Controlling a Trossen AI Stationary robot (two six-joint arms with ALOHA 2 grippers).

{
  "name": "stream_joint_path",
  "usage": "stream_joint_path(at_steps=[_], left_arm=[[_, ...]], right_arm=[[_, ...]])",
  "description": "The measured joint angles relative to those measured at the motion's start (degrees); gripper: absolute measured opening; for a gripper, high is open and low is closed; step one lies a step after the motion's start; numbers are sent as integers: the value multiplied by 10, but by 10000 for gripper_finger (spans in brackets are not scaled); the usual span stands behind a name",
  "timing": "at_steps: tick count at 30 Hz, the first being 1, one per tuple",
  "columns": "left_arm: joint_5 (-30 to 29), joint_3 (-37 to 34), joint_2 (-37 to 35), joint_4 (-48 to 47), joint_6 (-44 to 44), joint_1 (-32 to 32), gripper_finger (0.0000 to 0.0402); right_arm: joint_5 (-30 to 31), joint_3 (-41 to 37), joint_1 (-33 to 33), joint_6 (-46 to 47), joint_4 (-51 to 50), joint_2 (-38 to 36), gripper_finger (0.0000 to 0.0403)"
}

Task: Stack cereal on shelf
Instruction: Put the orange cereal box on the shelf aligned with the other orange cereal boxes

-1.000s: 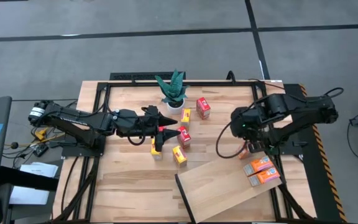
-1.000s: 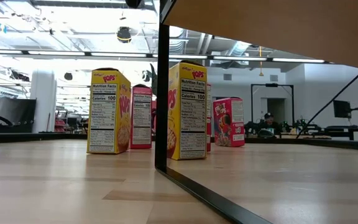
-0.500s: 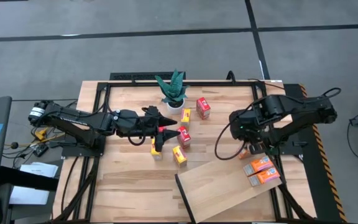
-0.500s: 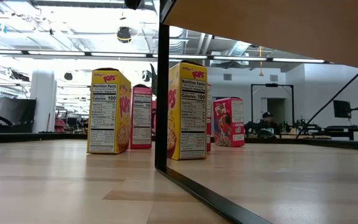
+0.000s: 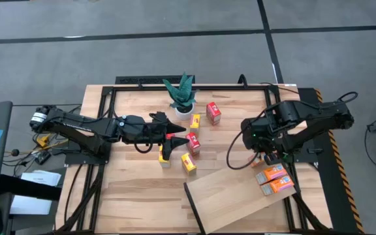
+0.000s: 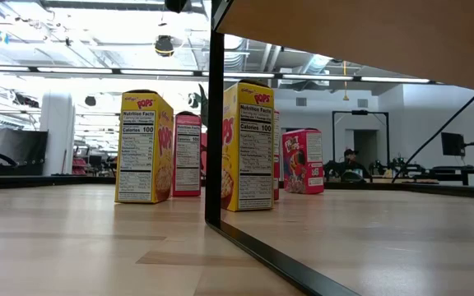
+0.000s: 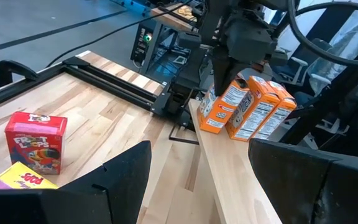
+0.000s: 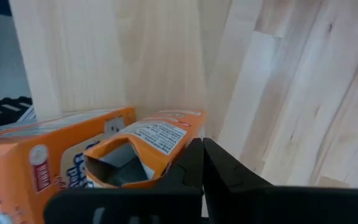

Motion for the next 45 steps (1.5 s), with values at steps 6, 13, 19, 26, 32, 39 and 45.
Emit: stream_joint_path(at_steps=[6, 13, 19, 26, 32, 39, 45], left_arm=[[0, 0, 0, -1, 0, 0, 261], [0, 0, 0, -1, 0, 0, 261], [0, 0, 0, -1, 0, 0, 261], [1, 0, 0, -2, 0, 0, 261], [1, 0, 0, -2, 3, 0, 261], [0, 0, 0, -2, 5, 0, 261], [0, 0, 0, -3, 5, 0, 261]], right_arm=[[0, 0, 25, 5, 0, 0, 29], [-1, 0, 38, 5, 0, 0, 12], [-2, 0, 38, 10, 0, 0, 30], [-13, 0, 38, 10, 1, 0, 24], [1, 9, 24, 10, -1, 0, 15], [27, 71, 0, 10, -6, -1, 38], [68, 85, -41, 9, -18, -22, 26]])
